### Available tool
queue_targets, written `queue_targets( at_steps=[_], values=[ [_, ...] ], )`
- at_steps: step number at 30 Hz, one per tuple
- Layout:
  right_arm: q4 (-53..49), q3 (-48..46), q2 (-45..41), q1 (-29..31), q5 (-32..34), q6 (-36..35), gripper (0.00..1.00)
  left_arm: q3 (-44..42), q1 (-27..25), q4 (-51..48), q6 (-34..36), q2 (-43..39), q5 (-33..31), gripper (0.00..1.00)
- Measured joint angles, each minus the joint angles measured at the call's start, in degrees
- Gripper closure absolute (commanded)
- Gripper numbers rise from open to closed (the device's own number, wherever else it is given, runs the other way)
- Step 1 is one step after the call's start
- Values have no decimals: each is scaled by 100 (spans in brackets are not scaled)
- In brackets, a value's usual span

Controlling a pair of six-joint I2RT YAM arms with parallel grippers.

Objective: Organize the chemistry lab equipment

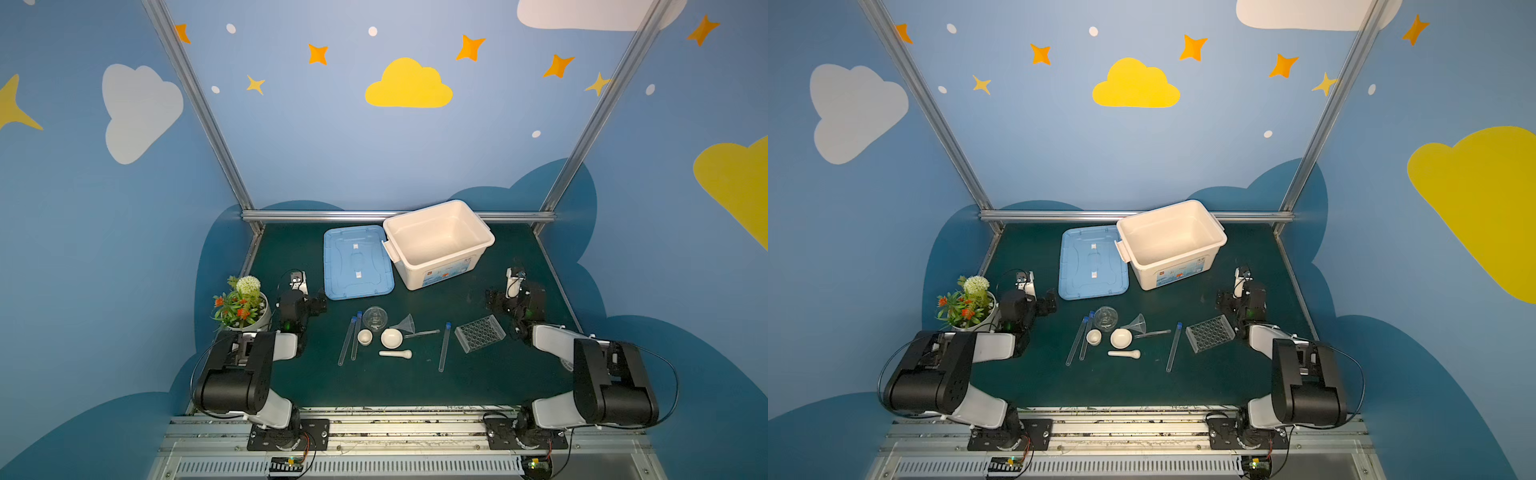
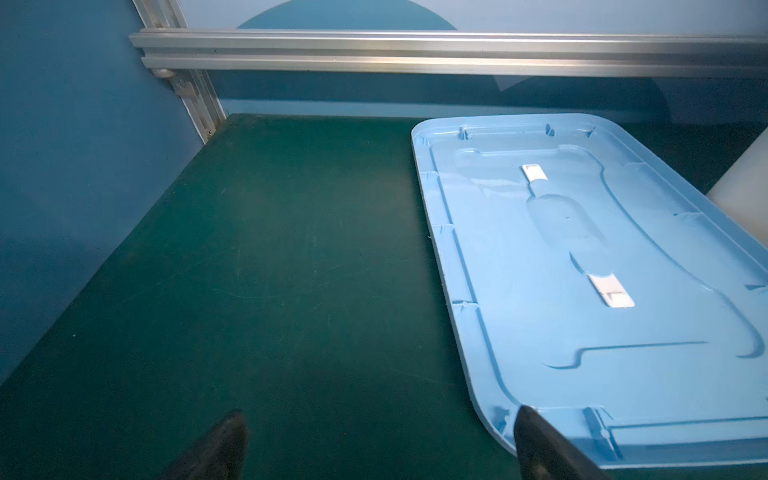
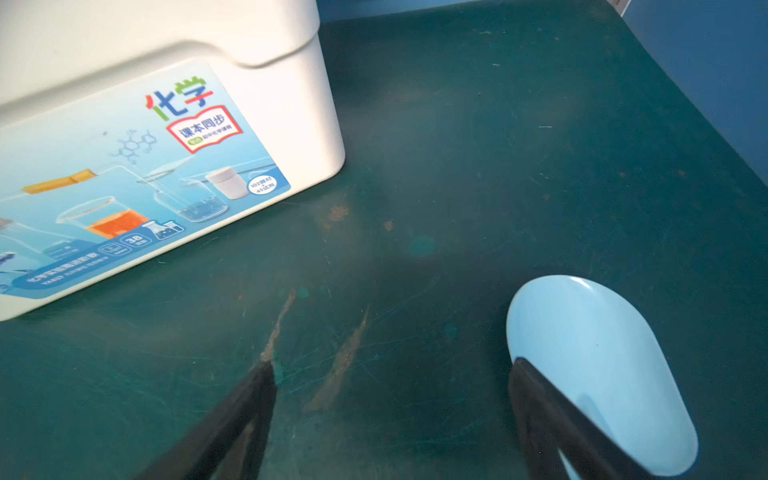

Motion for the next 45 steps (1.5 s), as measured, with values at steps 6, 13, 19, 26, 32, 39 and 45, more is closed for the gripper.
queue_targets(
  at_steps=[6,13,19,26,32,39,45],
  values=[
    [-2,0,0,15,20,-2,12,0,0,0,0,0,0,0],
    [-2,0,0,-44,-55,0,12,0,0,-2,0,0,0,0],
    [-2,0,0,-50,-68,0,12,0,0,0,0,0,0,0],
    [-2,0,0,-50,-70,0,12,0,0,0,0,0,0,0],
    [-2,0,0,-50,-63,-59,13,2,22,-13,-22,-4,22,0],
    [-1781,931,-756,-83,127,195,13,813,114,-2094,-507,-1759,-205,0],
    [-2951,1414,-1606,-87,-197,660,17,1038,-28,-3305,-1314,-3342,-195,0]
  ],
)
